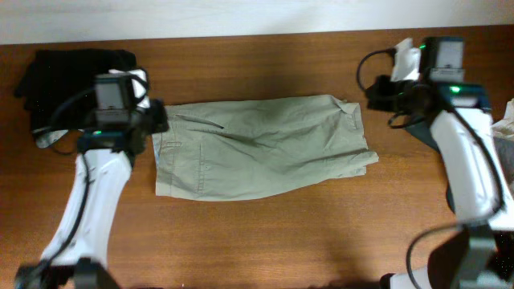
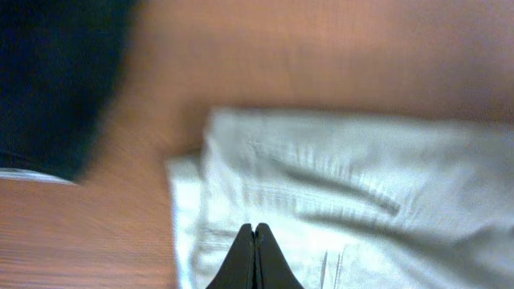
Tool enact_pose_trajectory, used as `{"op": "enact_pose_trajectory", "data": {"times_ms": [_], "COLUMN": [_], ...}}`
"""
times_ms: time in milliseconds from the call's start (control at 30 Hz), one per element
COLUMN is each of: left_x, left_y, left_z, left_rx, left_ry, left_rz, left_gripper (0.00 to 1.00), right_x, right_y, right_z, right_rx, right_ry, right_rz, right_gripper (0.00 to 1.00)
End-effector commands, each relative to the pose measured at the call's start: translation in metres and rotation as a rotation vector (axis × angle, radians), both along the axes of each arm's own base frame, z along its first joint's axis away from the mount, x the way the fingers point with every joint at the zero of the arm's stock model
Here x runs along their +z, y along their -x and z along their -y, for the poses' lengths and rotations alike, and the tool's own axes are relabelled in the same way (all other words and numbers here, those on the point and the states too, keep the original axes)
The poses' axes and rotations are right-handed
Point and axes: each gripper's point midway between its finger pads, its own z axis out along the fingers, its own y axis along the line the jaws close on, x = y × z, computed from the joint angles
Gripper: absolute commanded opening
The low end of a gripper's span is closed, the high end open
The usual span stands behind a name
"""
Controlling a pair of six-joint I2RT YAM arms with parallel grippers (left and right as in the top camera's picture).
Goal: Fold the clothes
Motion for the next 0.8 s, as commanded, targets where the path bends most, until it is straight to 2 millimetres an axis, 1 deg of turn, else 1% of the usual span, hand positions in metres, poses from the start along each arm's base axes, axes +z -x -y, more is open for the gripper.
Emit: {"op": "enact_pose_trajectory", "data": {"times_ms": [0, 67, 167, 300, 333, 433, 500, 533, 600, 633, 700, 767], "left_x": [-0.077, -0.099, -0.125, -0.141, -0.148, -0.163, -0.17, -0.172, -0.172, -0.172, -0.173, -0.174], "left_y": [0.012, 0.013, 0.013, 0.013, 0.015, 0.02, 0.024, 0.026, 0.027, 0.028, 0.03, 0.032], "left_z": [0.029, 0.032, 0.032, 0.03, 0.028, 0.026, 0.026, 0.026, 0.026, 0.026, 0.024, 0.022], "left_rx": [-0.088, -0.094, -0.093, -0.087, -0.081, -0.077, -0.077, -0.077, -0.077, -0.077, -0.071, -0.069], "left_ry": [0.019, 0.018, 0.016, 0.008, -0.002, -0.01, -0.011, -0.011, -0.012, -0.012, -0.024, -0.029], "left_rz": [-0.193, -0.241, -0.292, -0.32, -0.336, -0.378, -0.401, -0.412, -0.418, -0.42, -0.428, -0.436], "left_gripper": [0.01, 0.01, 0.0, 0.01, 0.01, 0.01, 0.01, 0.01, 0.01, 0.01, 0.01, 0.01], "right_x": [-0.053, -0.069, -0.088, -0.105, -0.11, -0.122, -0.134, -0.145, -0.163, -0.168, -0.182, -0.185], "right_y": [-0.003, -0.008, -0.013, -0.017, -0.02, -0.027, -0.03, -0.032, -0.033, -0.034, -0.04, -0.048], "right_z": [-0.021, -0.027, -0.028, -0.024, -0.024, -0.031, -0.039, -0.04, -0.035, -0.032, -0.017, -0.003], "right_rx": [0.07, 0.084, 0.086, 0.075, 0.089, 0.119, 0.166, 0.166, 0.147, 0.139, 0.089, 0.039], "right_ry": [0.014, 0.015, 0.015, 0.041, 0.044, 0.053, 0.075, 0.097, 0.154, 0.172, 0.246, 0.301], "right_rz": [-0.094, -0.114, -0.139, -0.158, -0.154, -0.139, -0.132, -0.145, -0.168, -0.173, -0.181, -0.163], "right_gripper": [0.04, 0.04, 0.04, 0.04, 0.04, 0.04, 0.04, 0.04, 0.04, 0.04, 0.04, 0.04]}}
